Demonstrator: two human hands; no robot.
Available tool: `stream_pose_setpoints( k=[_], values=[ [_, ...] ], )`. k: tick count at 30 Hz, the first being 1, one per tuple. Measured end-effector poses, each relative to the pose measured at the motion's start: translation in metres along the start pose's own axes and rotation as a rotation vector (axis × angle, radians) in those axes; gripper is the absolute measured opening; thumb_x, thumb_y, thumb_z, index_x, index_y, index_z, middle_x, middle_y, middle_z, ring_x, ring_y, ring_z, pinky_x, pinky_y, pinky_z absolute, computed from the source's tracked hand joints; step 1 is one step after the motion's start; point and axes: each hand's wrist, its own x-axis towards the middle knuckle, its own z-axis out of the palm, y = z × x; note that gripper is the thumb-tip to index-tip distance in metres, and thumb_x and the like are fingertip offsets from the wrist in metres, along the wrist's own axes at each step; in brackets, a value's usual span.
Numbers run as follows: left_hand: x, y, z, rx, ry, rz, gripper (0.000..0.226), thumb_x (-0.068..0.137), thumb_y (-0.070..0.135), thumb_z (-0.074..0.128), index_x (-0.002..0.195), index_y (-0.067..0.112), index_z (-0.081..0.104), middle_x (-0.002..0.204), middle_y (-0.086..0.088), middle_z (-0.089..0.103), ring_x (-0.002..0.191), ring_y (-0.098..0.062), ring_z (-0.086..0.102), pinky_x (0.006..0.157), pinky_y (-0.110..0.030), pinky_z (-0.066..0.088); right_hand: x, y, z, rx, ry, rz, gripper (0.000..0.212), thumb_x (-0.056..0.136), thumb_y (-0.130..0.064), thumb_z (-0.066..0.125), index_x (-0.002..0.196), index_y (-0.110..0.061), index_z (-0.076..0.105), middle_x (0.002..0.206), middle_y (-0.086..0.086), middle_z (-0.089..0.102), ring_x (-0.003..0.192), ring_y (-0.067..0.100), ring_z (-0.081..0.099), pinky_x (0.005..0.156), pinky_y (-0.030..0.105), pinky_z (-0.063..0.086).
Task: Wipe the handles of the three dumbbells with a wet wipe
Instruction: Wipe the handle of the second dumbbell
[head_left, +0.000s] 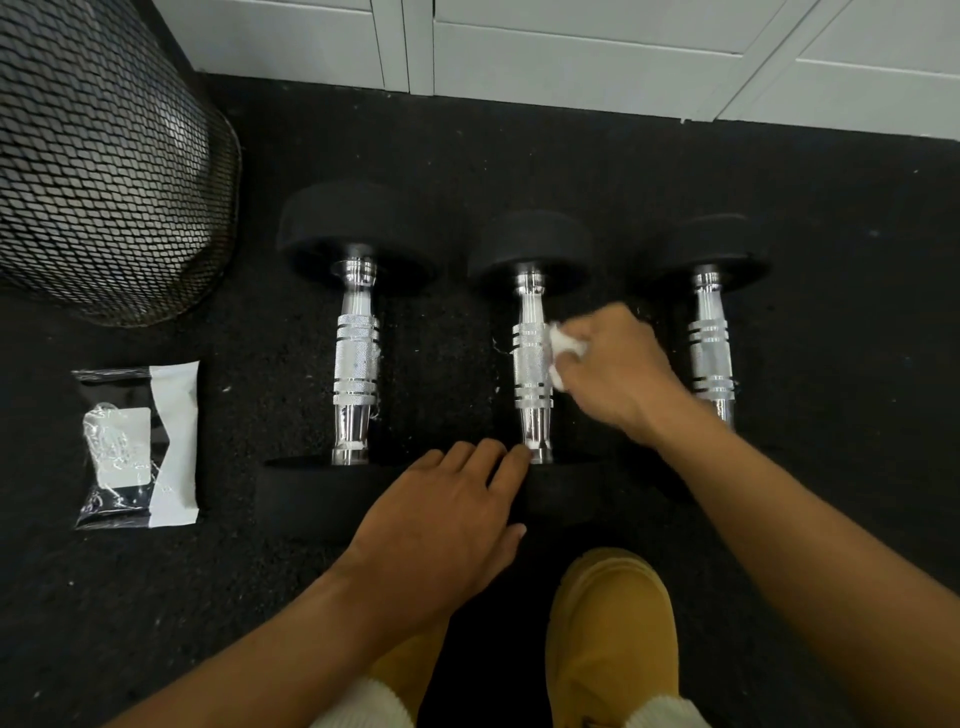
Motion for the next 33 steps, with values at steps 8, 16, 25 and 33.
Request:
stream_pose_setpoints(
  k=[8, 16, 25, 33],
  values=[
    [0.0, 0.0, 0.0, 0.005, 0.002, -0.004, 0.057, 0.079, 0.044, 0.036, 0.124, 0.011, 0.048, 0.099, -0.005, 0.063, 0.08, -0.02, 0.061, 0.065, -0.036, 0.054, -0.015, 0.023, 0.002, 0.003, -0.201, 0.052, 0.022, 0.076, -0.004, 0.061, 0.09, -0.016, 0.072, 0.083, 0.006, 0.068, 0.082, 0.02, 0.064, 0.068, 0.026, 0.049],
    [0.0, 0.0, 0.0, 0.007, 0.008, -0.001, 0.055, 0.08, 0.044, 0.037, 0.123, 0.011, 0.047, 0.099, -0.005, 0.064, 0.079, -0.02, 0.062, 0.064, -0.036, 0.055, 0.045, -0.005, -0.005, 0.812, -0.164, 0.222, 0.026, 0.086, 0.014, 0.05, 0.075, -0.007, 0.061, 0.087, 0.013, 0.064, 0.086, 0.024, 0.066, 0.071, 0.034, 0.057],
    [0.001, 0.001, 0.0, 0.012, 0.015, 0.002, 0.055, 0.079, 0.044, 0.036, 0.121, 0.01, 0.049, 0.096, -0.005, 0.063, 0.077, -0.02, 0.06, 0.062, -0.035, 0.053, 0.022, 0.054, 0.023, 0.812, -0.719, 0.274, 0.035, 0.087, 0.017, 0.042, 0.117, 0.006, 0.056, 0.101, 0.012, 0.067, 0.084, 0.017, 0.065, 0.076, 0.024, 0.055],
    [0.0, 0.001, 0.0, 0.005, 0.007, 0.0, 0.055, 0.08, 0.044, 0.036, 0.123, 0.01, 0.044, 0.099, -0.006, 0.063, 0.08, -0.021, 0.061, 0.065, -0.036, 0.054, 0.046, 0.029, 0.01, 0.909, -0.653, 0.3, 0.03, 0.087, 0.018, 0.039, 0.107, 0.007, 0.059, 0.084, 0.012, 0.073, 0.075, 0.019, 0.072, 0.068, 0.029, 0.059]
  ],
)
